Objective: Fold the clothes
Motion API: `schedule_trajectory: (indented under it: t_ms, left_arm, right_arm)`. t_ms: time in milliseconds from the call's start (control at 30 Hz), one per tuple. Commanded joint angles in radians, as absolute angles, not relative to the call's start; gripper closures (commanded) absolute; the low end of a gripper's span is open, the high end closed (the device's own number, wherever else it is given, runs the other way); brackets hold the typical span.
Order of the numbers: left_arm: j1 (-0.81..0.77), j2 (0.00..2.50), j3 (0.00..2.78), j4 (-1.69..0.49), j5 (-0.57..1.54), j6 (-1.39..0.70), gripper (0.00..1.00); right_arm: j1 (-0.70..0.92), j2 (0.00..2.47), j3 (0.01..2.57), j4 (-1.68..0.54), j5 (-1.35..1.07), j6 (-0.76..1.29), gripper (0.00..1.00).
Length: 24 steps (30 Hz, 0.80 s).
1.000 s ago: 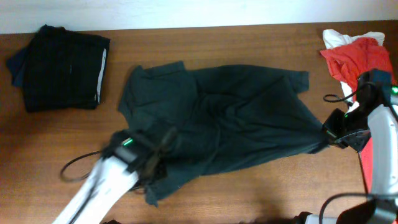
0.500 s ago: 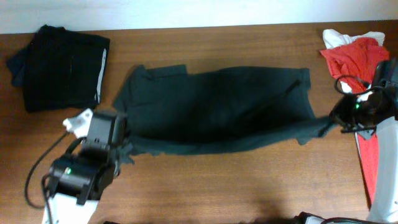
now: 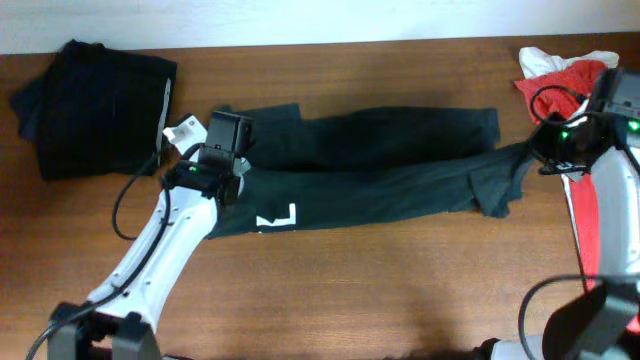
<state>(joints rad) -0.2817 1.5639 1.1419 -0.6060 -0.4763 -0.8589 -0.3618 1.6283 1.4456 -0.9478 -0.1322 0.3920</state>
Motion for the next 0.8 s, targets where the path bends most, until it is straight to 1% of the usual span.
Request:
schedule_trajectory:
  t_ms: [0, 67, 100, 167, 233, 367, 500, 633, 767]
  left_arm:
    - [-0.265, 1.611, 1.148, -0.579, -0.498, -0.855, 0.99]
    - [-0.252, 1.615, 1.148, -0.588, -0.498, -0.833, 0.99]
    - [-0.252, 1.608, 1.15, -0.595, -0.494, -0.785, 0.99]
    - [-0.252, 1.571, 1.164, -0.658, -0.494, -0.768, 0.99]
    - [-0.252, 1.481, 1.197, -0.765, -0.494, -0.768, 0.99]
    - [-0.252, 1.261, 1.258, -0.972, -0.49, -0.709, 0.99]
    - [-0.252, 1.042, 1.293, -1.15, -0.42, -0.701, 0.99]
    - [-0.252, 0.965, 1.37, -1.327, -0.377, -0.701, 0.99]
    - [-0.252, 0.971, 1.39, -1.434, -0.369, -0.702, 0.99]
  right_arm:
    - [-0.36, 1.699, 1.463, -0.946, -0.12, 0.393, 0.96]
    - [-0.354, 1.723, 1.463, -0.952, -0.12, 0.393, 0.96]
    - [-0.347, 1.723, 1.464, -0.954, -0.12, 0.393, 0.96]
    - [-0.332, 1.7, 1.465, -0.974, -0.121, 0.398, 0.96]
    - [-0.317, 1.669, 1.466, -1.007, -0.121, 0.398, 0.96]
    - [-0.308, 1.584, 1.488, -1.15, -0.12, 0.396, 0.96]
    - [-0.308, 1.488, 1.574, -1.365, -0.12, 0.348, 0.96]
    - [-0.308, 1.455, 1.672, -1.575, -0.064, 0.329, 0.96]
    - [-0.308, 1.327, 1.674, -1.67, -0.025, 0.329, 0.96]
